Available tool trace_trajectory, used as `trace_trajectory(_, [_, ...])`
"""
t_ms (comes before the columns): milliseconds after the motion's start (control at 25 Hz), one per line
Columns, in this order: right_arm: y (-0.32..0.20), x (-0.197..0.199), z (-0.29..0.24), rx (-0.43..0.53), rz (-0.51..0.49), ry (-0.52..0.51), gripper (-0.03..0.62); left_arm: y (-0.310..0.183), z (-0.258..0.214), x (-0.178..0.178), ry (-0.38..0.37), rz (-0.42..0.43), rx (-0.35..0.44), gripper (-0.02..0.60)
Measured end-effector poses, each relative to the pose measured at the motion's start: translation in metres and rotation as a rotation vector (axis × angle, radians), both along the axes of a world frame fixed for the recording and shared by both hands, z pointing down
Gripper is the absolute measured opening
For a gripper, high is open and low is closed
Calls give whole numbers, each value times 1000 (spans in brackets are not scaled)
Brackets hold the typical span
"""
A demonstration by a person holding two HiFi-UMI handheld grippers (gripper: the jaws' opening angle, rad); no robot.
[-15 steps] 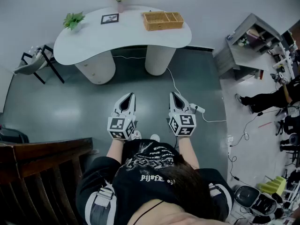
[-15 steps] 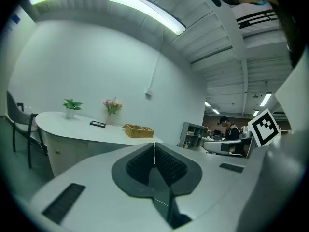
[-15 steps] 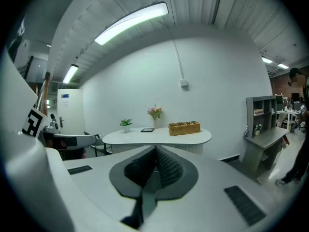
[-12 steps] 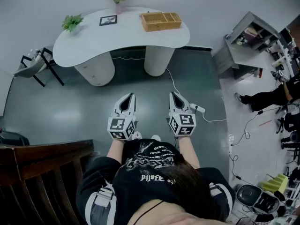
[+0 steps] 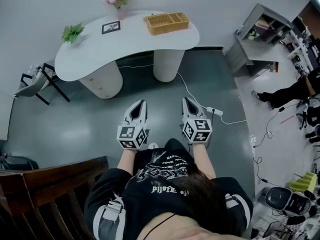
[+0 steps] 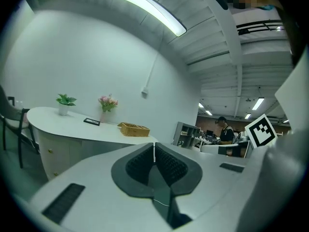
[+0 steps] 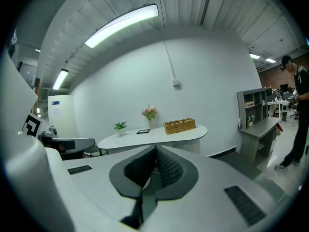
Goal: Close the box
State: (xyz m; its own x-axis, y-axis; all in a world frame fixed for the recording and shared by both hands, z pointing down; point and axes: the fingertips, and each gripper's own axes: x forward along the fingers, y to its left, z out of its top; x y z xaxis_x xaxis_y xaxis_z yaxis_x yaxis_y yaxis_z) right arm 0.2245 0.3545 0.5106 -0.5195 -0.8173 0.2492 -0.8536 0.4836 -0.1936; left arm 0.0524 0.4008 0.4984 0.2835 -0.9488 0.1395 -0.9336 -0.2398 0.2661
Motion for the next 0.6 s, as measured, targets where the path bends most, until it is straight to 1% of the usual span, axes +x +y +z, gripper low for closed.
trace_trajectory(120, [-1,-3,4,-6,-5,-20,25,0,5,-2,-11,-4,-9,28])
trace_trajectory(280, [-12,-1,11,-20,1,-30,25,-6,12,-1,-4,-24,-18,28])
trace_trajectory(480, [-42,-13,22,-22,-32,-22,25,-28,22,-14,-4,-70,-20,28])
trace_trajectory(600, [-71,-18,24,-24,-49,-22,25,-49,23,-18,-6,-91,-25,28])
